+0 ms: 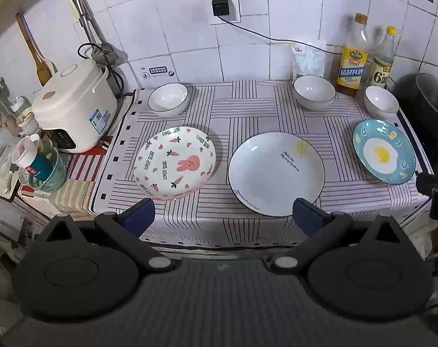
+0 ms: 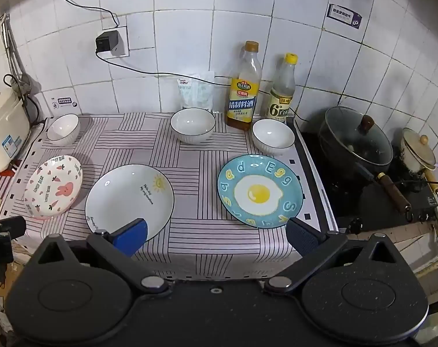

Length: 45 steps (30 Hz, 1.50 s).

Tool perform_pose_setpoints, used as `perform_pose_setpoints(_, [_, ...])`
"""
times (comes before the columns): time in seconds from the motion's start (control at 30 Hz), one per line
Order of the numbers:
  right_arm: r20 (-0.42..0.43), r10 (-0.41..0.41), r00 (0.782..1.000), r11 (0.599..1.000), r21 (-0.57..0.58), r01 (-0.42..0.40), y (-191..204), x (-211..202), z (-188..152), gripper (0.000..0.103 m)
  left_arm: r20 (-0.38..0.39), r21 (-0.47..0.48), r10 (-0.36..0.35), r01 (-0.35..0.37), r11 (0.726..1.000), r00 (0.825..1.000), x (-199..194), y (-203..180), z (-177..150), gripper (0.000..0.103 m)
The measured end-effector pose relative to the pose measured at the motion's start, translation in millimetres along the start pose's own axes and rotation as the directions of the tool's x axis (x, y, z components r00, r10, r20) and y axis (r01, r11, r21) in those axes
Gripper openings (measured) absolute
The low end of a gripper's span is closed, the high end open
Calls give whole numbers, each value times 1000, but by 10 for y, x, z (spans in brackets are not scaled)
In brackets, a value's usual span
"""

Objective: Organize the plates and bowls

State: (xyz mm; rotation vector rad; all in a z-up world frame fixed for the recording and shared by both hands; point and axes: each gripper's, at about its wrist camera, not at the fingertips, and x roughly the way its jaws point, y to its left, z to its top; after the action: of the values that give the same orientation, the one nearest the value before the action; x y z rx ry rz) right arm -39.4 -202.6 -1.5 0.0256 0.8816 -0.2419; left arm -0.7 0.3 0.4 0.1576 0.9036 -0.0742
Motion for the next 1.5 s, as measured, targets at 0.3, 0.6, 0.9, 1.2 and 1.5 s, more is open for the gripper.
perform_pose_setpoints(0.3, [-5, 1, 1000, 1000, 9, -1, -18, -11, -71, 103, -13, 34, 1, 0, 999, 1000, 125, -167, -312, 101])
perform_pose_setpoints(0.6, [-13, -24, 1000, 1000, -14, 23, -9, 26, -62, 103, -23, 49, -12, 13, 999, 1000, 81, -147, -249, 102])
perform_pose_setpoints(0.9, [-23, -37, 999, 999, -16, 37, 13, 79, -59, 103, -30, 61, -16, 18, 998, 999, 110, -127, -165, 102])
perform_pose_setpoints(1.2, [-31, -47, 998, 999, -22, 46, 21, 113, -79, 103, -37, 63, -24, 26, 998, 999, 148, -124, -152, 102])
perform_pose_setpoints(1.5, [-36, -47, 998, 998, -31, 45, 22, 130, -106, 103, -35, 59, -22, 24, 998, 999, 159, -109, -179, 103])
